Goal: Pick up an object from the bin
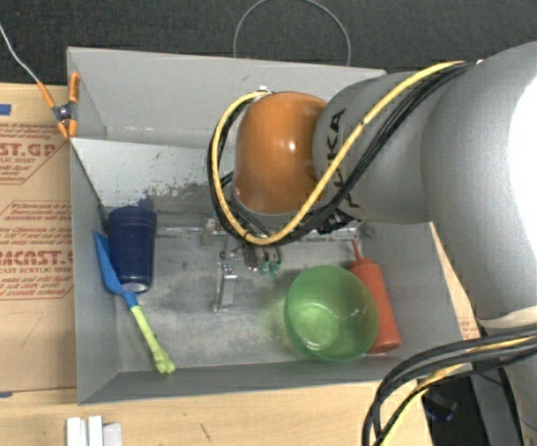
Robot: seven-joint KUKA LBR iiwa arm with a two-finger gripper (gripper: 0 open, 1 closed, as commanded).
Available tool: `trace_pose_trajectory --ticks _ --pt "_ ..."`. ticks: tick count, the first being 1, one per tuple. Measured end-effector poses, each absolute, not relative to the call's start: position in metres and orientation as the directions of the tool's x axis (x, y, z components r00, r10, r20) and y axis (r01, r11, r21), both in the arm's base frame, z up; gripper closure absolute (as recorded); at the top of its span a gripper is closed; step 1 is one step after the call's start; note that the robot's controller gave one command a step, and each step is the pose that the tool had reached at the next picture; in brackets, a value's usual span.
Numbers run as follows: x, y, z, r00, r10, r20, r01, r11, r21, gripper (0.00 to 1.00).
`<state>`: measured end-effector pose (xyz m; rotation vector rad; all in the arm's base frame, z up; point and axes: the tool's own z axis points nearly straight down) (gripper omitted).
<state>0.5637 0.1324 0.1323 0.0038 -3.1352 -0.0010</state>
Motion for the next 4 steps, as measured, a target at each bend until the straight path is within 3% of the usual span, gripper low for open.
trace_pose_trajectory --ticks 1,2,3,4 --pt "0.566 0.132 0.137 -1.0 0.0 -0.001 0.0 1.0 0.002 0.0" --pt "0.575 0.108 0.117 -0.994 0.109 0.005 0.109 0.994 0.001 0.0" --pt "0.577 0.14 0.196 -1.0 -0.017 -0.012 -0.017 1.0 0.005 0.0" --pt "0.559 0.05 0.222 -0.994 0.106 0.002 0.106 0.994 0.002 0.0"
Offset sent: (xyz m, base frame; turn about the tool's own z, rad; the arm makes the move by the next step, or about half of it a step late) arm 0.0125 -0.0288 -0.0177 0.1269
